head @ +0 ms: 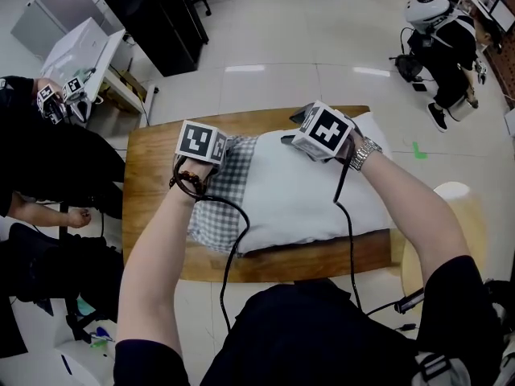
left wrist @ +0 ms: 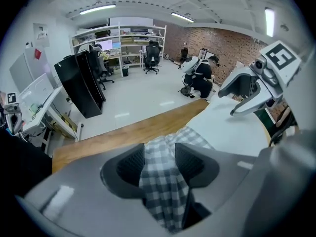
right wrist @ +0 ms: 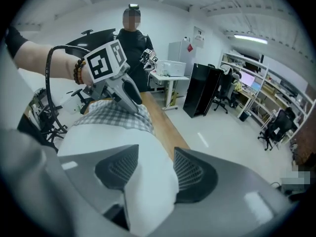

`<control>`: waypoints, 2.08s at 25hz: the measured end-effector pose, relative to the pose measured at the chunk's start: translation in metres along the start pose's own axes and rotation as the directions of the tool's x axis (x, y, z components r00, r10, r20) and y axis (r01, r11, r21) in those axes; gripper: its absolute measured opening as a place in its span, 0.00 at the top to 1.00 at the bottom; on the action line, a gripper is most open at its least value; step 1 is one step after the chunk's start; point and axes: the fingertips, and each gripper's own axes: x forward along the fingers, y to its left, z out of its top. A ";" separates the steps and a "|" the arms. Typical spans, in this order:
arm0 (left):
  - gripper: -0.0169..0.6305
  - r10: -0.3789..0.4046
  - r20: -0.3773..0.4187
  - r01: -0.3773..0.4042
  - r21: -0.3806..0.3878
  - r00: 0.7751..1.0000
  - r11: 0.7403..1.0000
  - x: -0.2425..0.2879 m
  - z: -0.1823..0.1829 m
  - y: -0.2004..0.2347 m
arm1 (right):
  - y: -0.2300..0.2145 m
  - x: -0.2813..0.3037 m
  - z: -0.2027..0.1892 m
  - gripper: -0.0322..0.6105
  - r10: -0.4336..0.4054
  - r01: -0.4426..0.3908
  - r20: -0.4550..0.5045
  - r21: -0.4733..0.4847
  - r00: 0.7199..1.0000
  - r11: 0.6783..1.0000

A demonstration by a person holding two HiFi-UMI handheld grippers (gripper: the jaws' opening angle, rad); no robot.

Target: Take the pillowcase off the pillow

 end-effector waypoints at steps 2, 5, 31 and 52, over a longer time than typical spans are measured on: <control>0.66 -0.011 -0.031 0.011 0.001 0.999 1.000 0.011 0.000 0.002 | -0.007 0.012 -0.001 0.60 0.029 -0.029 0.002 0.016 1.000 0.999; 0.66 -0.025 -0.078 0.025 0.002 0.997 1.000 0.026 -0.003 0.004 | -0.015 0.026 -0.002 0.58 0.064 -0.064 0.000 0.035 0.998 0.997; 0.95 0.085 -0.093 -0.089 -0.034 0.992 0.995 0.030 -0.006 0.050 | -0.031 0.042 -0.039 0.94 0.089 -0.059 -0.171 0.172 0.981 0.983; 0.95 0.263 -0.202 -0.297 -0.164 0.944 0.941 -0.032 -0.065 0.104 | -0.030 0.006 -0.050 0.94 -0.016 0.050 -0.182 0.186 0.983 0.981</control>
